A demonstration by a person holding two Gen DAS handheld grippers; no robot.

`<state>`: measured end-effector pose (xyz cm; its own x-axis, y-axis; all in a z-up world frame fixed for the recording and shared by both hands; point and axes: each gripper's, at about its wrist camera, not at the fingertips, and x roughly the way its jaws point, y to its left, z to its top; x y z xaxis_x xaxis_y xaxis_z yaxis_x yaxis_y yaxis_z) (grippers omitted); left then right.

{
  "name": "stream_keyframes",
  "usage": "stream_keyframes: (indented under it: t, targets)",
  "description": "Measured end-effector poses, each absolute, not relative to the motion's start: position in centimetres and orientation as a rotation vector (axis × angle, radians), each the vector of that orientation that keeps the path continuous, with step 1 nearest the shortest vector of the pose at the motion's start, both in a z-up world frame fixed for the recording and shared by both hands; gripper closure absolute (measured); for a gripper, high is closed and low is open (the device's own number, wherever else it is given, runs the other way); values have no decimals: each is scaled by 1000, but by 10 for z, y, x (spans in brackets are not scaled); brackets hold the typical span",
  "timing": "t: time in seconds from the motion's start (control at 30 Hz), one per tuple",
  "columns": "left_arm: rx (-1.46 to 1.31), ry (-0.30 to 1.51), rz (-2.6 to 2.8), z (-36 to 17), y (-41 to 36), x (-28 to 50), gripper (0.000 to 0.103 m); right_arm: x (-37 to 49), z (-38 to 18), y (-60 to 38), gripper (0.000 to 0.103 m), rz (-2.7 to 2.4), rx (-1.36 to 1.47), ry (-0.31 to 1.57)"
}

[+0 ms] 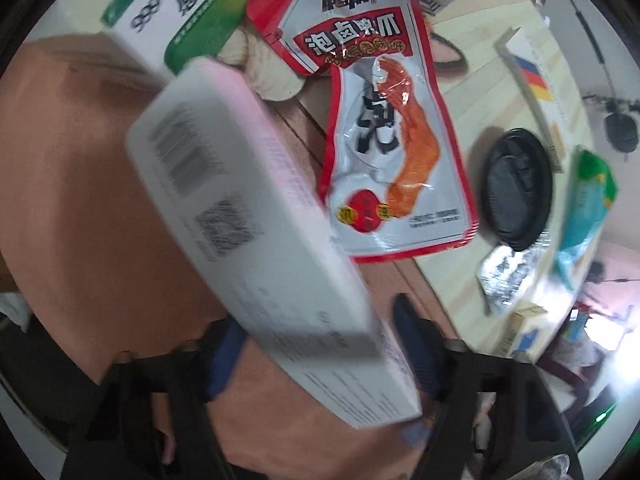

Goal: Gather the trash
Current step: 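Grasp the white Doctor box with the left tool while the right tool grasps the blue-and-white medicine box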

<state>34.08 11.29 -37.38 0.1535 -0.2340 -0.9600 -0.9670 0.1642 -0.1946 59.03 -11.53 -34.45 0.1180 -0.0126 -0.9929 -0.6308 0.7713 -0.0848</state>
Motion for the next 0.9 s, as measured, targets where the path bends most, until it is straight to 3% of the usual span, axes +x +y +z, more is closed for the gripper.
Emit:
stream_keyframes:
  t: [0.23,0.37,0.57,0.9]
  targets:
    - [-816,1440,845,-343,84,362,49,613,-388,-88,1,562,-699,1433]
    - [-549,1489,829,-327,62,375,52,612,-390,-92,17,608,-655,1449]
    - [-512,1501,811,-322,49,385,56,601,-387,-93,18,581,-681,1404]
    - [-506,1418,817,-302,43,338,57,535,-346,-94,18,599,-651,1260]
